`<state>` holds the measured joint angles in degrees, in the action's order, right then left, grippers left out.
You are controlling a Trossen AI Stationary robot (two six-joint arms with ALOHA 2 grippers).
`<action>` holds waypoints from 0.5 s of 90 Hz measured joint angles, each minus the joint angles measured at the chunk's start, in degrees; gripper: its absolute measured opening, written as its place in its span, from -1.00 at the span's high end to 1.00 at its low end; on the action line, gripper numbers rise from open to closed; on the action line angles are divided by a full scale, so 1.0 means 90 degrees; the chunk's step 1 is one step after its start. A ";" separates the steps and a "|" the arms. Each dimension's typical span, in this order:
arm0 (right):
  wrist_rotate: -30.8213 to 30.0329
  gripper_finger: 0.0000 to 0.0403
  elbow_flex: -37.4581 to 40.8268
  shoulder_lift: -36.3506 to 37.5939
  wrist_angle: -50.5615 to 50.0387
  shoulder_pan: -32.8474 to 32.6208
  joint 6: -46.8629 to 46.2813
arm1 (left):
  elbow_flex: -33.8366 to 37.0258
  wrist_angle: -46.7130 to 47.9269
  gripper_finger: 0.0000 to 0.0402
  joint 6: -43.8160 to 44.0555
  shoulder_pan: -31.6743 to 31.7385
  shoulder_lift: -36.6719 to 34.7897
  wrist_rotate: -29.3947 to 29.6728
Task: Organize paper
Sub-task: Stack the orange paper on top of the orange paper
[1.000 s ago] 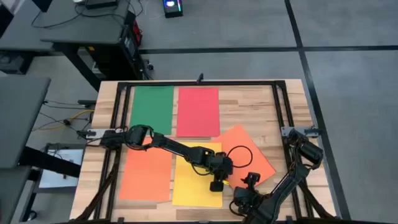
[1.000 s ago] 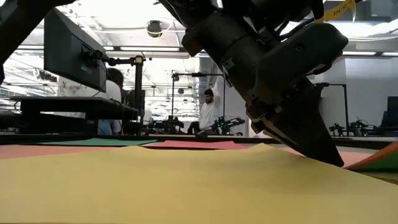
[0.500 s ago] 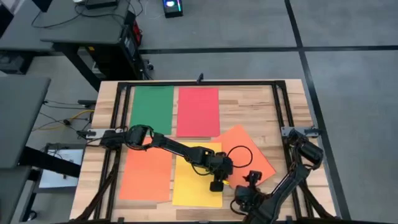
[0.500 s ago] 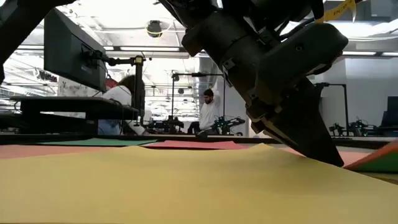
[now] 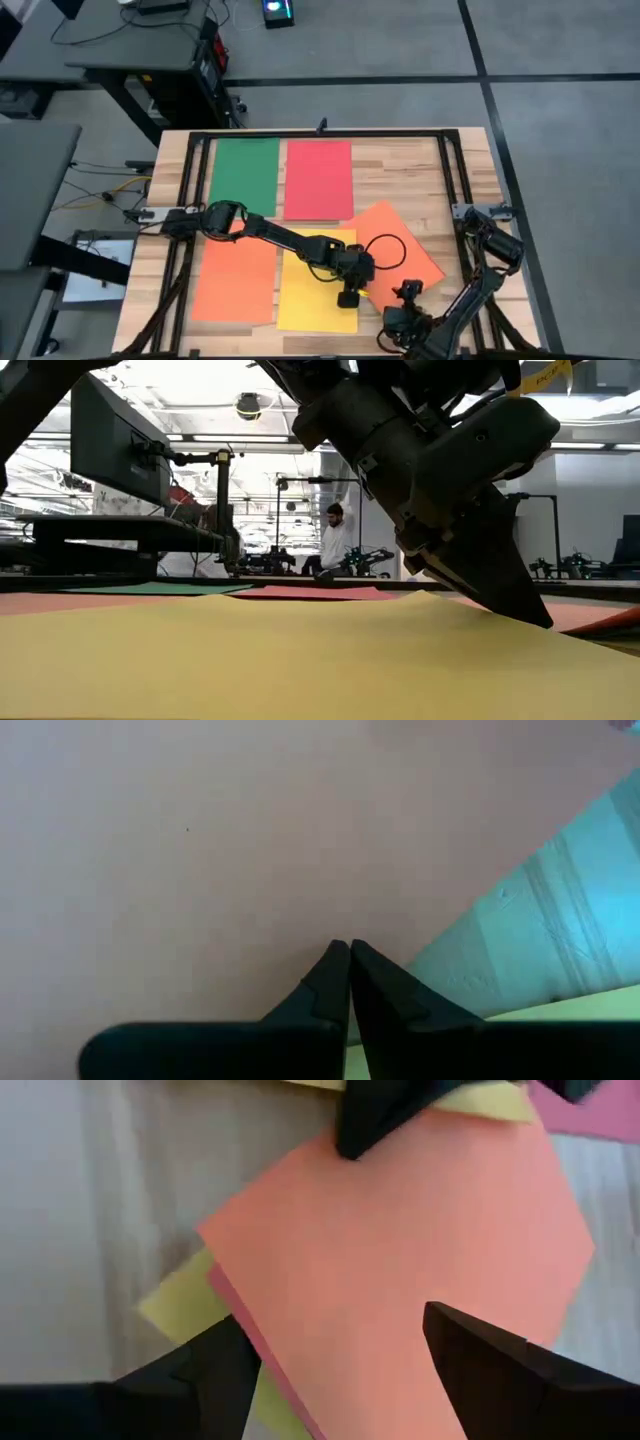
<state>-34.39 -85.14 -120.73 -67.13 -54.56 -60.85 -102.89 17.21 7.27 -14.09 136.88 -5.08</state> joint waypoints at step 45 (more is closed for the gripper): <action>0.0273 0.67 0.0364 0.0000 0.0845 0.0211 0.0598 | 0.0002 -0.0034 1.00 0.0001 0.0000 0.0000 0.0031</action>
<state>-31.94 -81.87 -120.73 -59.53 -52.66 -55.47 -102.87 16.91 7.28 -14.09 136.88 -4.80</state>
